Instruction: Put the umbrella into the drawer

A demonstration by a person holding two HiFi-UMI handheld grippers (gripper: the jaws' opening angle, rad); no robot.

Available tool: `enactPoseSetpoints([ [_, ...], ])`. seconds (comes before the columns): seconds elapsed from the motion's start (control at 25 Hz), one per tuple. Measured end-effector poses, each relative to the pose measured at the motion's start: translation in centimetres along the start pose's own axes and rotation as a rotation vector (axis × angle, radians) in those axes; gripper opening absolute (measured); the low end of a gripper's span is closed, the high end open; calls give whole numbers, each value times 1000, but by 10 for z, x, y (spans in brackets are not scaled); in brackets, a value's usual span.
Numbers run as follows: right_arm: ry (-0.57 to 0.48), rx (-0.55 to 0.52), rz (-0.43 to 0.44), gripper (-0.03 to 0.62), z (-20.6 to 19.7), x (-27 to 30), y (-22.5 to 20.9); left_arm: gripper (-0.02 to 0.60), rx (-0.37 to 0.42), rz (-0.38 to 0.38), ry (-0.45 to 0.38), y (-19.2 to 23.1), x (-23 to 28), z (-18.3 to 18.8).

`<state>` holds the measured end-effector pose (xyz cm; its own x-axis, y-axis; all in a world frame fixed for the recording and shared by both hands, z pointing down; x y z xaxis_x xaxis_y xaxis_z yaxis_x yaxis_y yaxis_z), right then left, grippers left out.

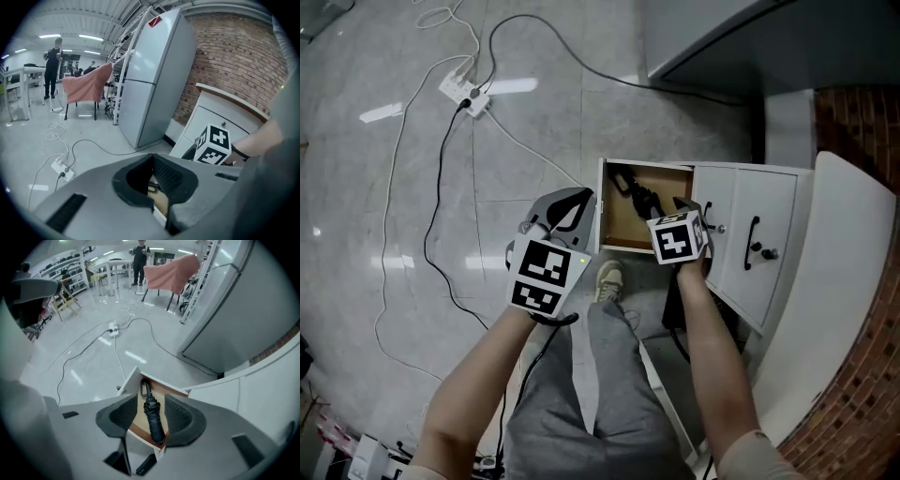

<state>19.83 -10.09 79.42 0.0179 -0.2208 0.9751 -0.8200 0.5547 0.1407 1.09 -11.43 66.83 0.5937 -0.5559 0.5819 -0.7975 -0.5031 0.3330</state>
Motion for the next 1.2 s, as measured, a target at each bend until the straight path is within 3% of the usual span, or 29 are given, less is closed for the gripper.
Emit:
enactPoseSetpoints([
  [0.24, -268, 111, -17, 72, 63, -127, -8, 8, 32, 9, -80, -19, -59, 75],
  [0.48, -499, 139, -27, 22, 114, -271, -21, 8, 114, 10, -134, -42, -119, 146],
  [1.0, -969, 120, -73, 8, 175, -559, -33, 8, 268, 33, -400, -108, -263, 326],
  [1.2, -1144, 67, -72, 8, 190, -661, -27, 8, 347, 52, -526, -135, -331, 390],
])
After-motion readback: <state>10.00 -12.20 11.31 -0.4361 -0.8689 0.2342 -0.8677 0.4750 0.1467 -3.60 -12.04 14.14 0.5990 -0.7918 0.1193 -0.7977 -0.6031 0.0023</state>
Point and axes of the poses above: the fingertips, and each gripper's own axes: x forward along the fingers, y to its left, z out of its top, the point moved 2 cm from there along -x, backward along the fingers, and after that the axes turned 2 degrees about -x, right-handed, at the moved point
